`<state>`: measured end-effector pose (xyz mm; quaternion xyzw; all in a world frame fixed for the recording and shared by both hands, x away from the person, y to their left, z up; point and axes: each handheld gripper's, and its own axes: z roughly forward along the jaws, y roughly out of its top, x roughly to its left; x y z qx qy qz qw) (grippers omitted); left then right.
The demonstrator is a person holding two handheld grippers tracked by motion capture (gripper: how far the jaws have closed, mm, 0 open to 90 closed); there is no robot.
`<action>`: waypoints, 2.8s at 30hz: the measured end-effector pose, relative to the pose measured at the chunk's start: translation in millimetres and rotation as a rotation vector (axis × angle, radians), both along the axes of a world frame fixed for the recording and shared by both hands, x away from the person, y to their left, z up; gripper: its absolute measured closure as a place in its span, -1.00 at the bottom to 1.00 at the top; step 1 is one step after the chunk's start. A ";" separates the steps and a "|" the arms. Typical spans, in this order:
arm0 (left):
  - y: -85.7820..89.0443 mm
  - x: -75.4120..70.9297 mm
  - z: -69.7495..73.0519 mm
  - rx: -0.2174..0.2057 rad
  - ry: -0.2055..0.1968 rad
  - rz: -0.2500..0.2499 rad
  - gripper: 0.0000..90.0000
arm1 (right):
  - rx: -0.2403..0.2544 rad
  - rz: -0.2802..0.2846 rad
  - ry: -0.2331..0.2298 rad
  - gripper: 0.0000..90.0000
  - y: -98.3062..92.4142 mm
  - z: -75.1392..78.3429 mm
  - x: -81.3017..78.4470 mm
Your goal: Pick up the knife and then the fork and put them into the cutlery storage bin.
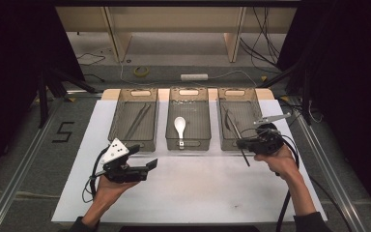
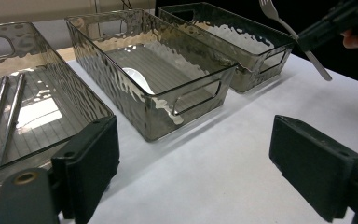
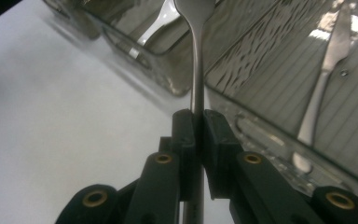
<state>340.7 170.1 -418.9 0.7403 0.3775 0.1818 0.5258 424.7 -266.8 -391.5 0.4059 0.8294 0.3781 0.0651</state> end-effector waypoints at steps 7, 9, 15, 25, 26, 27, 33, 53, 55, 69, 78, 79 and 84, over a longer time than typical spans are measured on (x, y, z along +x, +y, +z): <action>-0.4 0.1 0.1 -0.001 0.000 0.000 -0.66 | -0.026 -0.042 -0.035 0.88 0.8 22.3 19.9; -0.3 0.0 0.1 0.001 -0.001 -0.001 -0.66 | -0.029 -0.050 -0.045 0.88 1.1 27.9 26.0; -0.2 0.0 0.1 -0.001 0.000 -0.001 -0.66 | -0.034 -0.079 -0.054 0.88 1.7 38.2 39.6; -0.7 0.0 0.0 -0.004 -0.001 -0.001 -0.66 | -0.034 -0.105 -0.060 0.88 3.0 41.3 55.0; -0.8 0.1 -0.1 -0.004 0.000 -0.001 -0.66 | -0.036 -0.107 -0.063 0.88 3.2 41.5 56.7; -0.8 0.2 -0.1 -0.004 0.000 -0.001 -0.66 | -0.041 -0.110 -0.065 0.88 3.6 41.9 58.3; -0.3 0.2 0.0 -0.003 0.000 -0.002 -0.66 | -0.046 -0.136 -0.070 0.88 5.3 45.4 69.4; -0.2 0.1 0.2 -0.007 -0.002 -0.003 -0.66 | -0.084 -0.218 -0.042 0.88 7.5 37.9 97.3; -0.2 0.0 0.2 -0.007 -0.002 -0.003 -0.66 | -0.091 -0.228 -0.035 0.88 8.8 35.6 99.2; 0.1 -0.3 0.4 -0.006 -0.004 -0.005 -0.66 | -0.109 -0.246 -0.018 0.88 13.6 14.5 104.0; -0.3 -0.2 0.3 -0.003 -0.003 -0.006 -0.66 | -0.104 -0.250 0.000 0.88 9.5 -2.2 99.7; -0.3 -0.2 0.3 -0.003 -0.003 -0.006 -0.66 | -0.102 -0.251 0.001 0.88 9.3 -3.6 99.6; 0.0 -0.1 0.3 -0.004 -0.003 -0.006 -0.66 | -0.110 -0.252 0.012 0.88 11.3 -8.2 99.3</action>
